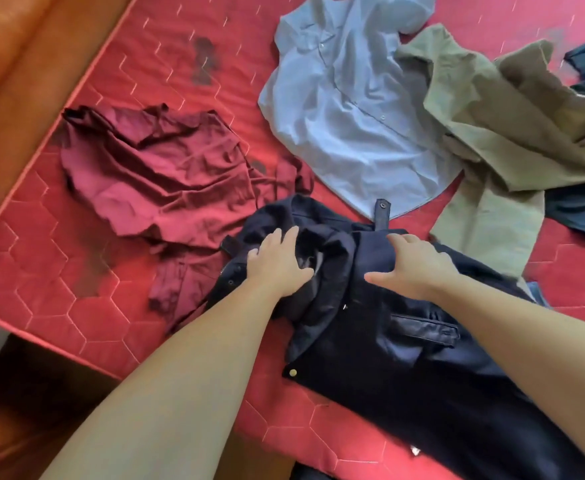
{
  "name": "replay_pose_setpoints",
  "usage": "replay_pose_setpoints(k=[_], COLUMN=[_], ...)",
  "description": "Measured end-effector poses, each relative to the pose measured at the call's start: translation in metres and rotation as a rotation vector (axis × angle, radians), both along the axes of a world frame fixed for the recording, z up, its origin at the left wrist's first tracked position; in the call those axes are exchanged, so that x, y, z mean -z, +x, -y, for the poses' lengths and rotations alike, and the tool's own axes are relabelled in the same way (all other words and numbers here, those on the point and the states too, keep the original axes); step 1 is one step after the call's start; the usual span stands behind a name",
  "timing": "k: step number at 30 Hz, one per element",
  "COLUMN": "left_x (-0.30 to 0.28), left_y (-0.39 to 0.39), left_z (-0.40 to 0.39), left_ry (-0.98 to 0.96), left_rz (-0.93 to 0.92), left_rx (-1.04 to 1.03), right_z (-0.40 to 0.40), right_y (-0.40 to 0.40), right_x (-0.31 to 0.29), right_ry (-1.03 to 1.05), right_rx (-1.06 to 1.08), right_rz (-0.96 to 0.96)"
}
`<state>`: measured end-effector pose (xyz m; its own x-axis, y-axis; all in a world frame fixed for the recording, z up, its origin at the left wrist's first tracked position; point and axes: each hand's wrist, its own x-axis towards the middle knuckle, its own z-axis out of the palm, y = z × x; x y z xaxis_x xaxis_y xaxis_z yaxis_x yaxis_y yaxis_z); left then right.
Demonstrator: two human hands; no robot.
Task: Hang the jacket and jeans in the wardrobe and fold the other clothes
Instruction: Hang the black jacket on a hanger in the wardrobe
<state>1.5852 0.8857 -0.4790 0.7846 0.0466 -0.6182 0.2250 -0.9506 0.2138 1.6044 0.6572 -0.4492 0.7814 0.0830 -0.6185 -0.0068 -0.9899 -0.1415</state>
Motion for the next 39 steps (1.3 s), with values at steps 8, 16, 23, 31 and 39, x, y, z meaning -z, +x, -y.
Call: replay_pose_setpoints(k=[8, 16, 23, 31, 39], left_x=[0.058, 0.027, -0.045, -0.174, -0.358], left_y=[0.014, 0.023, 0.050, 0.086, 0.070], left_z=[-0.008, -0.002, 0.010, 0.050, 0.109], left_ry=[0.076, -0.473, -0.488, -0.499, -0.659], left_rz=[-0.054, -0.049, 0.065, 0.188, 0.285], left_rx=[-0.042, -0.193, -0.092, 0.084, 0.321], right_z=[-0.005, -0.048, -0.010, 0.060, 0.134], right_y=[-0.005, -0.002, 0.017, 0.033, -0.025], right_x=[0.060, 0.057, -0.011, -0.182, -0.352], right_ry=[-0.063, 0.202, 0.508, 0.550, 0.582], right_rx=[0.062, 0.338, 0.622, 0.516, 0.460], right_rz=[-0.012, -0.011, 0.040, 0.030, 0.216])
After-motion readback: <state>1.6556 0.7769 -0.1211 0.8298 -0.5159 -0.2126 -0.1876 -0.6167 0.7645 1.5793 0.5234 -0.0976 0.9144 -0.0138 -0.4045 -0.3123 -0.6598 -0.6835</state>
